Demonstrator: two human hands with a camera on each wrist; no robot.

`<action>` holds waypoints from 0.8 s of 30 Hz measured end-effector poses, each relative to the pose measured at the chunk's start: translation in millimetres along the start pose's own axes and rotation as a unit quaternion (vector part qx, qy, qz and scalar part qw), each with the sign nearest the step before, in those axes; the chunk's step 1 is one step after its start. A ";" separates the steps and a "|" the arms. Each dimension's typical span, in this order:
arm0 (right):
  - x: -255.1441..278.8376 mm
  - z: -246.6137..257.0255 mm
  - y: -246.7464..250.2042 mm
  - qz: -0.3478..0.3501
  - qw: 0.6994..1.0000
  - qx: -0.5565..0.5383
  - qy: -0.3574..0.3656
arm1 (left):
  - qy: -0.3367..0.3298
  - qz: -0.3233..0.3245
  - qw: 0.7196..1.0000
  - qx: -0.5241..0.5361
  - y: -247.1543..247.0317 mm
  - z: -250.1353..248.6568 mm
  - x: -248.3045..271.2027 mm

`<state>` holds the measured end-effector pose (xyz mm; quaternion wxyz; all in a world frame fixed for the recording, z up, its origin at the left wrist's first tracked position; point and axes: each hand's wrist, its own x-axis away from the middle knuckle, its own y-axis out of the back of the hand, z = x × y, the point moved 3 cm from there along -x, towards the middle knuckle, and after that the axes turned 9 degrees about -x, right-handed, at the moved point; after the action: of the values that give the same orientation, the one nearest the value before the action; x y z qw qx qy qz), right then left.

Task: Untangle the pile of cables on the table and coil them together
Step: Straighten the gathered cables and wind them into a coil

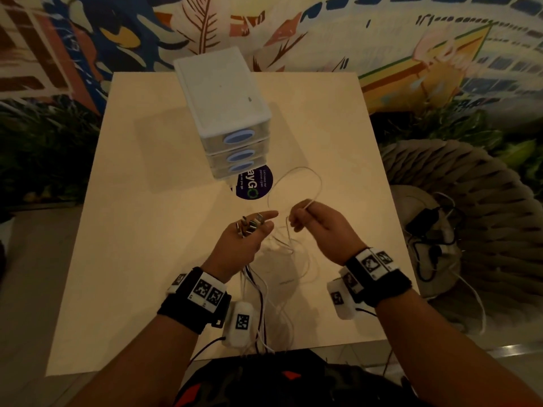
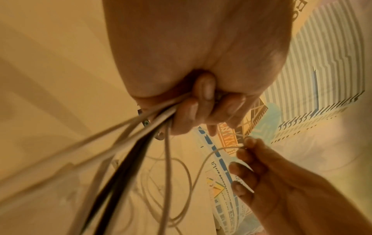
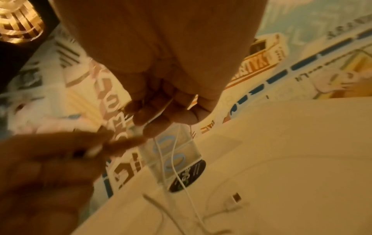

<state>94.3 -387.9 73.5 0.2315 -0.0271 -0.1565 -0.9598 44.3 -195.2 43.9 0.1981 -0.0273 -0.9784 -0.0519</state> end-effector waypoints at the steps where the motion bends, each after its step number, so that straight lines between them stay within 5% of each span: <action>1: 1.9 4.7 5.6 -0.004 0.999 -0.052 -0.004 | 0.002 -0.003 1.000 -0.025 -1.3 -0.6 -1.3; 10: -0.1 21.9 21.1 0.008 0.981 -0.195 0.005 | -0.036 -0.015 0.987 -0.154 -15.5 0.1 -13.3; 17: 5.1 21.3 17.3 0.033 0.978 -0.204 -0.013 | -0.088 0.033 0.987 -0.132 -28.0 -6.0 -10.8; 24: 2.0 19.5 44.1 -0.066 0.982 -0.175 0.027 | -0.063 -0.002 0.991 -0.121 -24.8 -7.1 -5.9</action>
<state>112.1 -419.8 104.9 0.1630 -0.0310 0.0185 -0.9860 50.7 -220.8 45.9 0.1312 -0.0522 -0.9755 -0.1689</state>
